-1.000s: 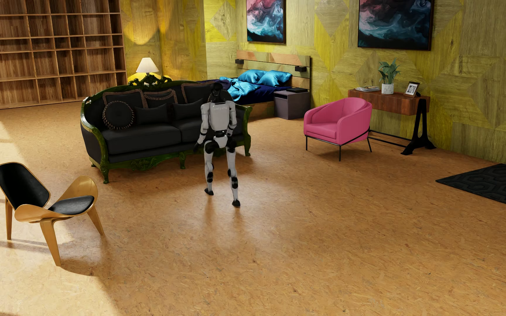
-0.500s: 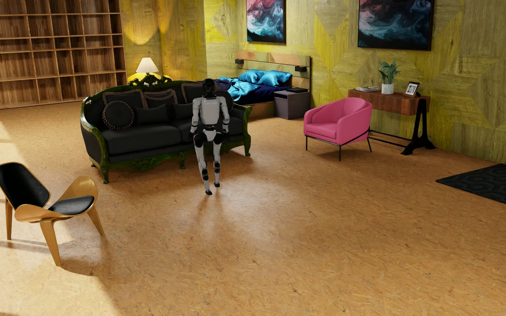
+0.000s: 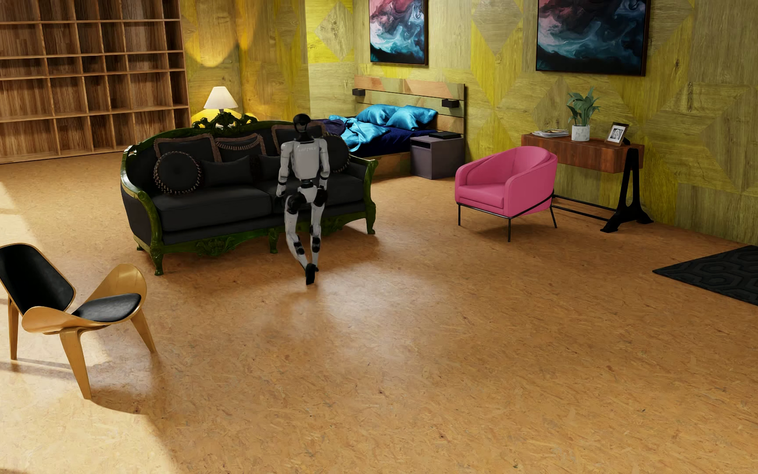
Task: Head to dark sofa
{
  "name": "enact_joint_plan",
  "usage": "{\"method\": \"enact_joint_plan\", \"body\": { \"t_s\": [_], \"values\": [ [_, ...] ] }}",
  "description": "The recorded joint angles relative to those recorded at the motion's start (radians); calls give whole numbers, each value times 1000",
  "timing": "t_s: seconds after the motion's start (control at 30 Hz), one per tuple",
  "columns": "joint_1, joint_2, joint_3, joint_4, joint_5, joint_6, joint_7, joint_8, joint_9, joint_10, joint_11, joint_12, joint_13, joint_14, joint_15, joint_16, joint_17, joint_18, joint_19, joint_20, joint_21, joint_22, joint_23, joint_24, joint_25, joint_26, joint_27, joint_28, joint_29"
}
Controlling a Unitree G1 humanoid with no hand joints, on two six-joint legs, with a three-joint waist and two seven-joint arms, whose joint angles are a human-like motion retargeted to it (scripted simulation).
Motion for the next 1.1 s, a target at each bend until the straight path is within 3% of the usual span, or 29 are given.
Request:
{"method": "enact_joint_plan", "body": {
  "t_s": [0.1, 0.17, 0.23, 0.27, 0.3, 0.33, 0.37, 0.5, 0.6, 0.67, 0.83, 1.0, 1.1],
  "values": [
    [-185, 77, 13, 13, 68, 33, -26, -19, 10, 101, 14, 71, -66, -265, -71, 24, 10, 43, -13, 119, -5, -76, 42, -93, -18, 39, -5, 50, -26],
    [-261, 124, 33, 26, 96, 41, -19, 3, 15, -37, 17, 109, -101, -437, -107, 7, 15, 74, -17, 200, -1, -122, 39, -161, -30, 70, -13, 95, -31],
    [-295, 172, 59, 9, 114, 42, -25, 42, 14, -313, -11, 128, -121, -489, -120, 1, 1, 140, -15, 212, 34, -141, 6, -164, -31, 75, -45, 106, -25],
    [-293, 199, 72, -25, 120, 40, -67, 67, 12, -485, -38, 134, -129, -468, -116, -4, -11, 134, -13, 209, 55, -142, -11, -155, -28, 74, -59, 104, -19],
    [-279, 225, 85, -84, 124, 36, -173, 97, 10, -640, -62, 142, -136, -368, -112, -11, -20, 126, -10, 208, 75, -140, -22, -146, -25, 73, -68, 102, -11],
    [-258, 247, 96, -124, 131, 31, -270, 125, 11, -730, -67, 150, -142, -245, -114, -16, -24, 109, -7, 209, 92, -135, -26, -139, -20, 72, -69, 102, -5],
    [-245, 266, 101, -130, 137, 29, -295, 149, 13, -720, -60, 158, -147, -234, -120, -21, -23, 122, -3, 208, 103, -128, -25, -131, -17, 73, -63, 101, -5],
    [-145, 324, 101, -84, 126, 12, -181, 249, 4, -766, -52, 163, -157, -279, -63, -61, -4, 173, 66, 202, 95, -78, 27, -103, -4, 89, -4, 45, -26],
    [-86, 328, 96, -88, 100, -3, -123, 310, -7, -821, -24, 103, -115, -282, -11, -56, -10, 194, 133, 146, 102, -63, 37, -47, 1, 62, -12, -48, -11],
    [-63, 338, 99, -98, 82, -12, -103, 327, -9, -825, -14, 63, -87, -301, 1, -51, -24, 205, 163, 149, 138, -92, 52, -39, -12, 48, -14, -32, 9],
    [-21, 369, 108, -127, 49, -33, -77, 363, -21, -831, -15, -2, -65, -342, 32, -91, -47, 220, 201, 227, 175, -171, 135, -119, -38, 46, 43, 46, 63],
    [2, 359, 106, -152, 28, -46, -73, 377, -29, -837, 36, -38, -72, -377, 49, -86, -47, 227, 200, 143, 154, -152, 90, -97, -16, 30, 23, 27, 26],
    [6, 348, 106, -169, 15, -53, -76, 374, -32, -833, 69, -43, -83, -393, 55, -92, -40, 235, 200, 112, 155, -80, 43, -77, 1, 53, 9, 22, 8]
  ]
}}
